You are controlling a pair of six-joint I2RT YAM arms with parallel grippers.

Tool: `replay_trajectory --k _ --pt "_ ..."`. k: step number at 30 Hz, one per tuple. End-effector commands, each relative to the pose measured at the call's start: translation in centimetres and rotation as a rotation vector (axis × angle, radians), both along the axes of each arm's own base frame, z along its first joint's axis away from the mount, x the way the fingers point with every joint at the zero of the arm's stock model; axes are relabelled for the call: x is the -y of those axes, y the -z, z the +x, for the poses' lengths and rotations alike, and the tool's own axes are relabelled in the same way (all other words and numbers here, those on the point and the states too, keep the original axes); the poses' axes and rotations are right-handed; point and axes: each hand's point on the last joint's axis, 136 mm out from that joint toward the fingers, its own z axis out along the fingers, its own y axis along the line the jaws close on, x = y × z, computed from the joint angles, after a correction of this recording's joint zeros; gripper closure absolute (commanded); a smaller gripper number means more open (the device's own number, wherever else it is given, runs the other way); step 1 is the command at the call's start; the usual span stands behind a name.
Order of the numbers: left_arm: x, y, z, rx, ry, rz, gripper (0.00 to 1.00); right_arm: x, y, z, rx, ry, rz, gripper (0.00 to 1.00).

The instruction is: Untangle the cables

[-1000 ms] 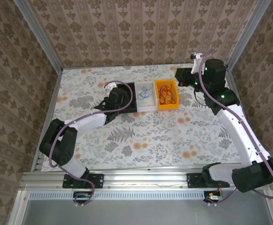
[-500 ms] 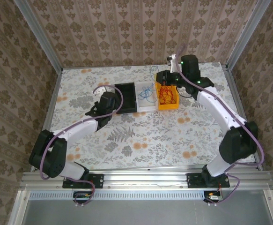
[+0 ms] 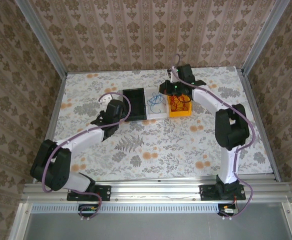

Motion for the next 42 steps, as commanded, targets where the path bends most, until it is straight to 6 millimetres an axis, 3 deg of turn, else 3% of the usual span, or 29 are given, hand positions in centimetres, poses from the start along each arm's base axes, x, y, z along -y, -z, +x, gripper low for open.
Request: replay_trajectory --k 1,7,14,21,28,34,42 --pt "-0.7 -0.1 -0.4 -0.004 -0.023 -0.012 0.31 1.5 -0.1 2.3 0.051 0.109 -0.142 0.95" --pt "-0.5 0.6 -0.2 -0.019 -0.017 -0.012 0.31 2.0 1.6 3.6 0.094 0.157 -0.352 0.95" --pt "0.3 0.9 0.6 -0.036 -0.001 -0.009 0.31 -0.1 3.7 2.7 0.115 0.089 -0.475 0.95" --pt "0.4 0.7 0.8 -0.029 0.007 -0.001 0.31 -1.7 5.3 -0.1 0.063 0.016 -0.439 0.95" --pt "0.6 0.1 0.9 -0.019 0.017 0.001 0.31 -2.3 6.8 0.5 0.001 0.007 -0.384 0.92" --pt "0.3 -0.7 0.9 -0.001 0.022 0.024 0.31 -2.1 2.8 1.2 0.080 0.031 -0.355 0.68" --pt "-0.9 -2.9 0.8 0.054 -0.011 0.073 0.30 2.1 -3.3 0.3 0.232 0.172 -0.391 0.51"
